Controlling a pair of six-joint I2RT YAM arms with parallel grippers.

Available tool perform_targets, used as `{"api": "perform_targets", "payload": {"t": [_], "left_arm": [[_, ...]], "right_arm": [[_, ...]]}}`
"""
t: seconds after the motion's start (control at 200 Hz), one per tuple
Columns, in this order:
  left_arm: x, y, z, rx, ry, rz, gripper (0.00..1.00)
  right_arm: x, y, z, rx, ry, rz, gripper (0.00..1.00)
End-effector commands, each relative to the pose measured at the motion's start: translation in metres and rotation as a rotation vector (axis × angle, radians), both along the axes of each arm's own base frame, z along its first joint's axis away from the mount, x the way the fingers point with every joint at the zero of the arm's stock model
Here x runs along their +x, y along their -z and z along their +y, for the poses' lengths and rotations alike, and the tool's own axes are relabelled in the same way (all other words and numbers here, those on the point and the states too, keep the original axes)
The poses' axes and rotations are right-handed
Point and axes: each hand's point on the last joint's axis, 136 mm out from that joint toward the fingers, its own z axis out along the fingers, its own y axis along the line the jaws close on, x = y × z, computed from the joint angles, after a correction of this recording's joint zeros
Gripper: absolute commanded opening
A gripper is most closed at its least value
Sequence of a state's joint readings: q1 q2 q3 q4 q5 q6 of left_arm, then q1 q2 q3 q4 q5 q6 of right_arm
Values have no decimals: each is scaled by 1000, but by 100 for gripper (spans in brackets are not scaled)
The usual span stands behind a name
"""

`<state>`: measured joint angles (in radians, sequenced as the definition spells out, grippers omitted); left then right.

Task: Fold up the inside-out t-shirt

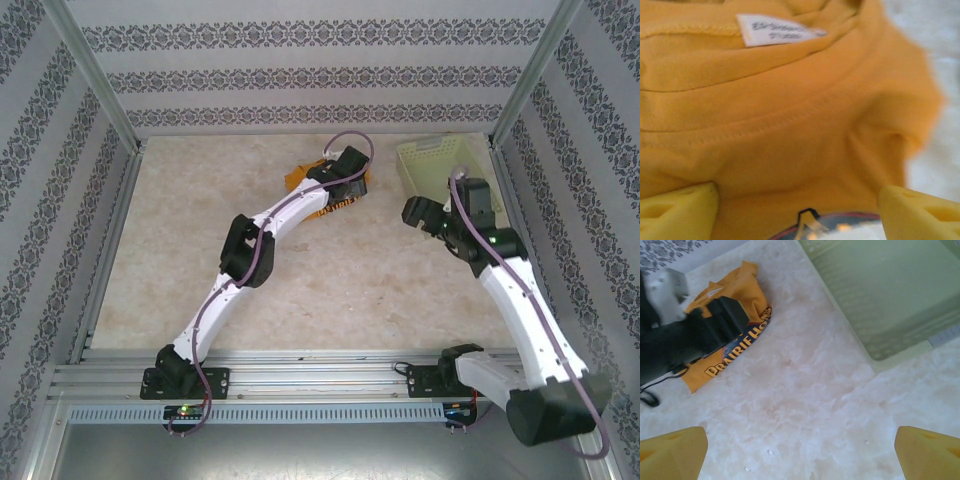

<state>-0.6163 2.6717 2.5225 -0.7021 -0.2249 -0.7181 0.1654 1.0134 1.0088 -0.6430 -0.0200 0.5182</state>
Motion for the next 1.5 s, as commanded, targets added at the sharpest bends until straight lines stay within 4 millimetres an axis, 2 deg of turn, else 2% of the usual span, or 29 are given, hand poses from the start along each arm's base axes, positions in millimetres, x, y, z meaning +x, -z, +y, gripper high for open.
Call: {"api": "perform_targets", "payload": {"t": [0.0,0.185,0.365,0.565,0.779,0.939,1.069,1.244,1.314,1.409,1.499], "left_arm": [[-7,26,76,231,-56,144,78],[10,24,143,318,-8,195,74],[15,24,222,338,-22,247,75],[15,27,301,264,-52,277,76],[8,33,370,347,-31,336,76],[7,27,397,460,4,342,77],[7,7,415,581,-1,337,79],[1,-46,421,658,-55,234,80],[-6,-76,421,682,-99,181,81],[-22,-108,415,654,-153,106,82],[-47,-128,409,565,-218,39,82]], "right_arm": [[-14,0,5,64,-15,-29,96],[-39,26,4,81,-15,-1,96],[-58,50,0,76,-1,52,96],[-75,47,-7,54,10,56,96],[-83,42,-15,23,29,52,97],[-81,41,-12,39,25,50,97],[-78,43,-12,39,25,50,97],[-70,43,-17,17,51,29,97],[-64,44,-19,9,62,22,97],[-55,44,-25,-12,93,16,98],[-44,40,-33,-46,125,-7,98]]}}
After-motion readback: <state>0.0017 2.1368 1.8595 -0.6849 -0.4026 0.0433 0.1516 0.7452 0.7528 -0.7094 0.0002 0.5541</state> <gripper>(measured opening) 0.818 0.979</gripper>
